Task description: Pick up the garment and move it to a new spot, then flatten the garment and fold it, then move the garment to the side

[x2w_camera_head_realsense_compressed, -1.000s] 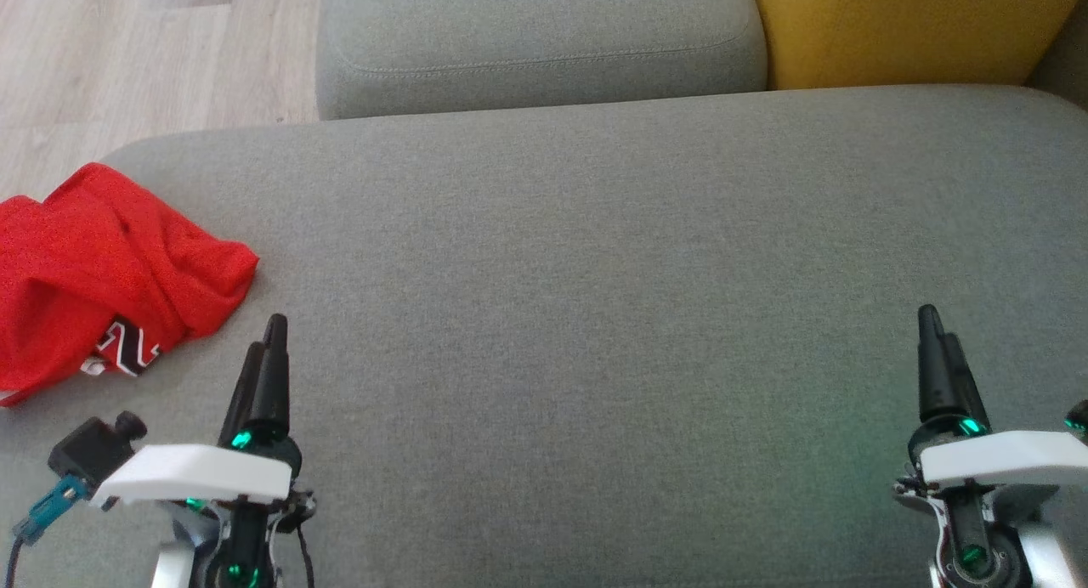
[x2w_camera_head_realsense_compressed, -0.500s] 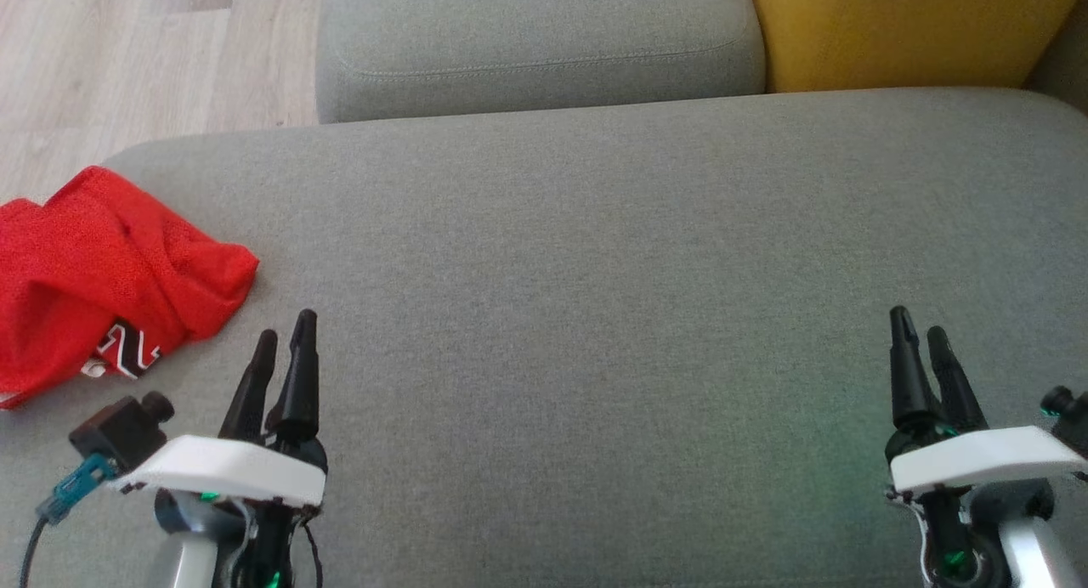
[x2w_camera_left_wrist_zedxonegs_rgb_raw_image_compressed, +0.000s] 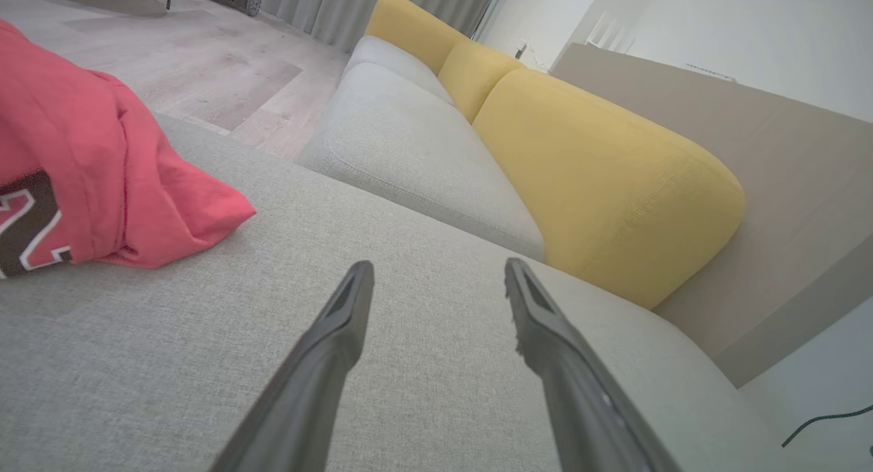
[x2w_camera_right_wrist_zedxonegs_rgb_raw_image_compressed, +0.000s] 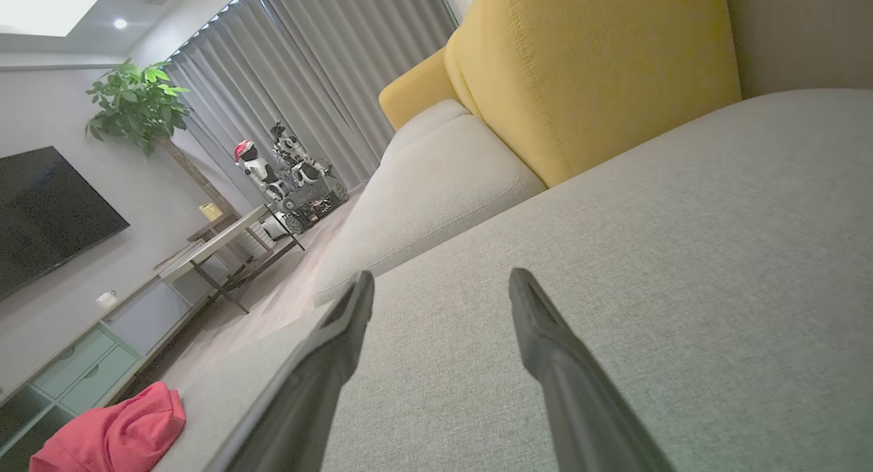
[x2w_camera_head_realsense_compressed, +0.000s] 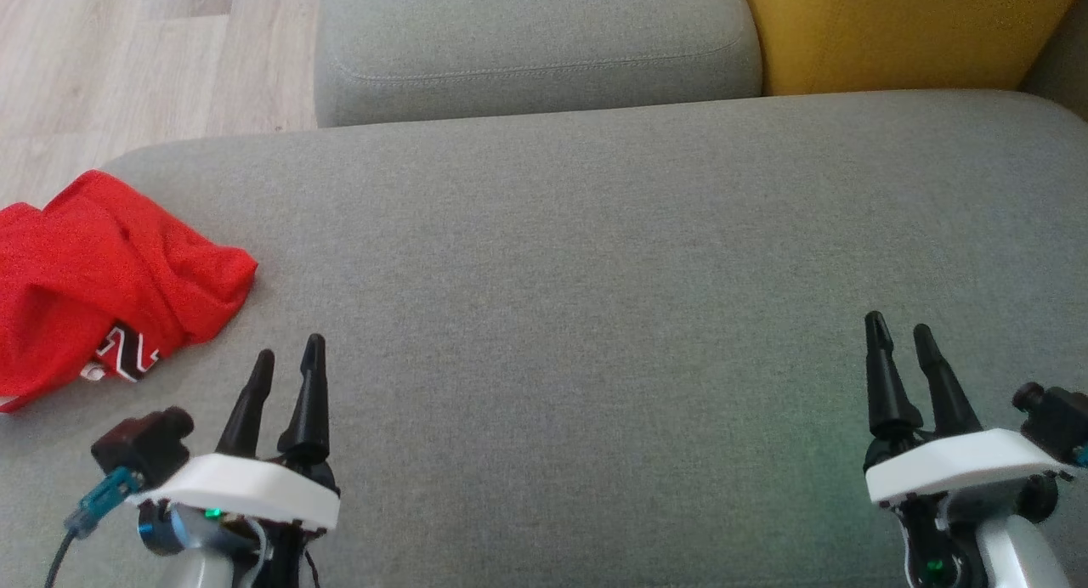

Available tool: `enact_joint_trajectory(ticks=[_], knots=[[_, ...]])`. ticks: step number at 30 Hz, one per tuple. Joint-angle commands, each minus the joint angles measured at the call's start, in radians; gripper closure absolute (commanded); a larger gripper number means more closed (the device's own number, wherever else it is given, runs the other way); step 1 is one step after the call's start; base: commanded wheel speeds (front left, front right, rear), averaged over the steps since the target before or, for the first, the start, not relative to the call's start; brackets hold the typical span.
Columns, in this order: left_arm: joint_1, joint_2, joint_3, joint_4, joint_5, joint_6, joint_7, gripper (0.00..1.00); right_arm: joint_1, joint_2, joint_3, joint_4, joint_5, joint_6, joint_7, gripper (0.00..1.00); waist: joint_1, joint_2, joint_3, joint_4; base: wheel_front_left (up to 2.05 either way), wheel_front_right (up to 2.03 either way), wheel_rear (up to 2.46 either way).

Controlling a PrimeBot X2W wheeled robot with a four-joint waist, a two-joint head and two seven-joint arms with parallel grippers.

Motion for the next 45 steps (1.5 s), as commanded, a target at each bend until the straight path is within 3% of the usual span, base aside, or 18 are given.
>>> enact_joint_trajectory(ticks=[1, 15, 45], knots=[[-0.033, 0.018, 0.014, -0.033, 0.034, 0.004, -0.015, 0.00, -0.032, -0.005, 0.017, -0.034, -0.034, 0.000, -0.015, 0.00, 0.0000, 0.0000, 0.000, 0.000, 0.00, 0.00, 0.00], [-0.013, 0.022, -0.007, -0.031, 0.196, 0.043, -0.056, 0.00, -0.030, -0.008, 0.049, -0.032, -0.210, -0.001, -0.042, 0.00, 0.0000, 0.0000, -0.004, 0.004, 0.00, 0.00, 0.00], [0.003, 0.012, -0.022, -0.007, 0.493, 0.081, -0.141, 0.00, -0.019, 0.008, 0.067, -0.037, -0.526, -0.001, -0.087, 0.00, 0.0000, 0.0000, -0.012, 0.010, 0.00, 0.00, 0.00]])
